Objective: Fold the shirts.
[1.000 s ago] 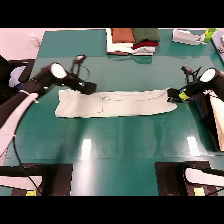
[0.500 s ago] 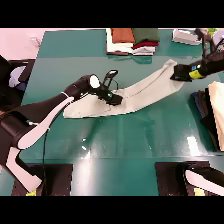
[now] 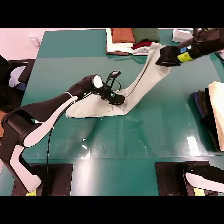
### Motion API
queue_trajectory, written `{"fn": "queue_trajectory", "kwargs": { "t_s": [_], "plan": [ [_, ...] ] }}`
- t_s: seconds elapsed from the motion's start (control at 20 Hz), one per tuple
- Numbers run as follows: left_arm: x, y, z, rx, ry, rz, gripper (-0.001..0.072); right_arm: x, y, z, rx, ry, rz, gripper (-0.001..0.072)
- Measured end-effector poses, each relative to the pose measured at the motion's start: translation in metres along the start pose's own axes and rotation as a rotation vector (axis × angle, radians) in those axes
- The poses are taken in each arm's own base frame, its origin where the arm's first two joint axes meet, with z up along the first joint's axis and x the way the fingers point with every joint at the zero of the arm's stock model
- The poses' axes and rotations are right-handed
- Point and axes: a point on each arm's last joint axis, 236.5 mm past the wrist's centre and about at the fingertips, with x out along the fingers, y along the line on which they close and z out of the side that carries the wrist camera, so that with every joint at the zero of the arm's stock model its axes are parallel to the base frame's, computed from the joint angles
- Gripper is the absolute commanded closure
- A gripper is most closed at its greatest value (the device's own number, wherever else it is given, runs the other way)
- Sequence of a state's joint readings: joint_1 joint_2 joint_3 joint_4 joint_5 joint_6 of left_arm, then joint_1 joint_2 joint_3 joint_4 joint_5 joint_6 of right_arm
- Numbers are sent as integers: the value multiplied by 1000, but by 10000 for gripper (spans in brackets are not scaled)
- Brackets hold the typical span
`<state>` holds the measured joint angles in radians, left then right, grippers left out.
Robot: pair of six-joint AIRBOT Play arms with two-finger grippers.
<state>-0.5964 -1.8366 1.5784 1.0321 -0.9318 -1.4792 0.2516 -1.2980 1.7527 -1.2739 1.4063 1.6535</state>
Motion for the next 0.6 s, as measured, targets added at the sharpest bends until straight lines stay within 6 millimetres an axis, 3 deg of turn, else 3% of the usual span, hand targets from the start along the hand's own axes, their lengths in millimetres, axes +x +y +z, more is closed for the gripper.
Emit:
{"fn": "queue_trajectory", "kwargs": {
  "t_s": [0.15,0.25,0.45,0.6],
  "plan": [
    [-36,5,24,60,-51,56,684,8,27,6,-38,4,37,698],
    [-80,22,45,76,-108,119,684,16,49,8,-64,6,68,697],
    [-207,75,75,51,-270,278,684,48,114,5,-112,14,202,696],
    [-310,111,74,13,-402,420,684,92,179,-7,-151,32,343,690]
  ]
}}
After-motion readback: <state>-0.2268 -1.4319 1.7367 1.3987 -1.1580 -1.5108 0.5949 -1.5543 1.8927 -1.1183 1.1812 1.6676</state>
